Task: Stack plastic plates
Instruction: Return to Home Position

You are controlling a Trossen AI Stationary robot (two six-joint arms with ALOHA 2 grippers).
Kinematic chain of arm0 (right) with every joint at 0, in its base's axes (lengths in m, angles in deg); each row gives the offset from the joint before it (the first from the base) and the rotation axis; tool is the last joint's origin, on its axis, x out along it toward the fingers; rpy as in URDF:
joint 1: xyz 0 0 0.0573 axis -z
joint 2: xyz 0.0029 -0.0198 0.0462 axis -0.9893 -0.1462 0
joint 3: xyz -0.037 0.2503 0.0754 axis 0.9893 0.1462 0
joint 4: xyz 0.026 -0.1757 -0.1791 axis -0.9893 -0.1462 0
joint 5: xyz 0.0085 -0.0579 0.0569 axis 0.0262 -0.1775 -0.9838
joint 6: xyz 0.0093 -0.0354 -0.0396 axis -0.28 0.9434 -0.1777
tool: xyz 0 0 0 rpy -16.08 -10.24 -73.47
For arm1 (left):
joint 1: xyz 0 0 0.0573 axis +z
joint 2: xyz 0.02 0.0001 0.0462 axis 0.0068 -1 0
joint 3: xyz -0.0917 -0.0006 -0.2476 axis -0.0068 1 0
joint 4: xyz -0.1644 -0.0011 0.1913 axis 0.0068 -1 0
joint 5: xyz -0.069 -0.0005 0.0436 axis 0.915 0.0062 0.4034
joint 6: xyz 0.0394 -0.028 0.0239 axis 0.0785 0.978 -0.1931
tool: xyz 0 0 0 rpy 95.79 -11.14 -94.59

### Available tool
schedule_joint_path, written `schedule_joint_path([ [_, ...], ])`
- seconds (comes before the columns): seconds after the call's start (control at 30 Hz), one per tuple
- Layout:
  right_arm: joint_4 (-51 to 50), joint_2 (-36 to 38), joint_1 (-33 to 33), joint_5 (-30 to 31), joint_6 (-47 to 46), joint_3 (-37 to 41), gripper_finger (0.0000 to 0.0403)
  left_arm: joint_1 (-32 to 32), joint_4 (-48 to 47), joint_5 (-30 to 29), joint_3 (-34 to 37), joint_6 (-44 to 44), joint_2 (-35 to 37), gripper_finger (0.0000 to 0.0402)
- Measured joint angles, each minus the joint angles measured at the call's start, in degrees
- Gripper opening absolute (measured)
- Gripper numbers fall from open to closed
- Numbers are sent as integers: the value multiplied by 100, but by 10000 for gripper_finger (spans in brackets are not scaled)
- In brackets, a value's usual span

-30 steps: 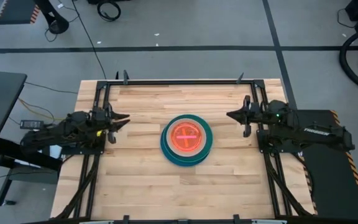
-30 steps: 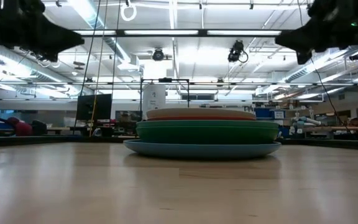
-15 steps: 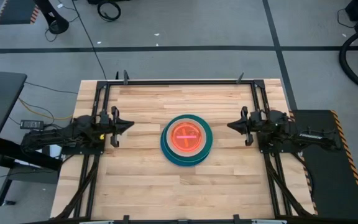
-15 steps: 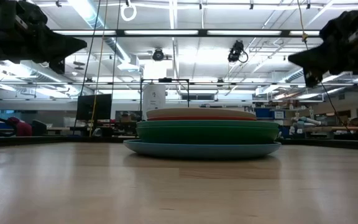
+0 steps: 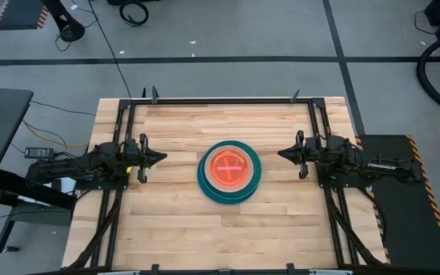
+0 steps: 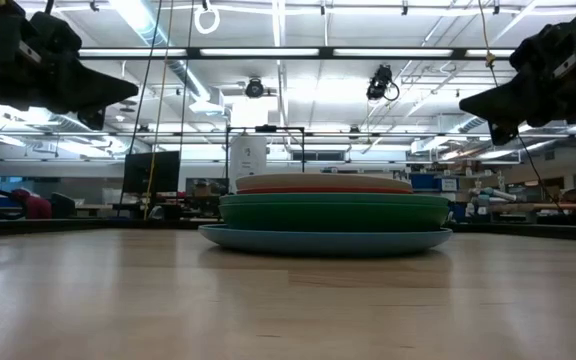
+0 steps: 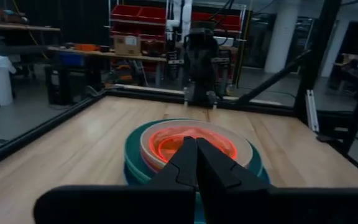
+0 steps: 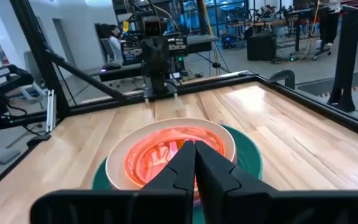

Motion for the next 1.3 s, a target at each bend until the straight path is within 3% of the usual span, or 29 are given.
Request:
schedule_joint_path([
  [0.4, 34, 0, 0, -1, 0, 0, 22, -56, 29, -169, 2, -599, -3, 10],
  [1.3, 33, 0, 0, -2, -2, 0, 22, -54, 17, -171, 4, -467, -9, 22],
])
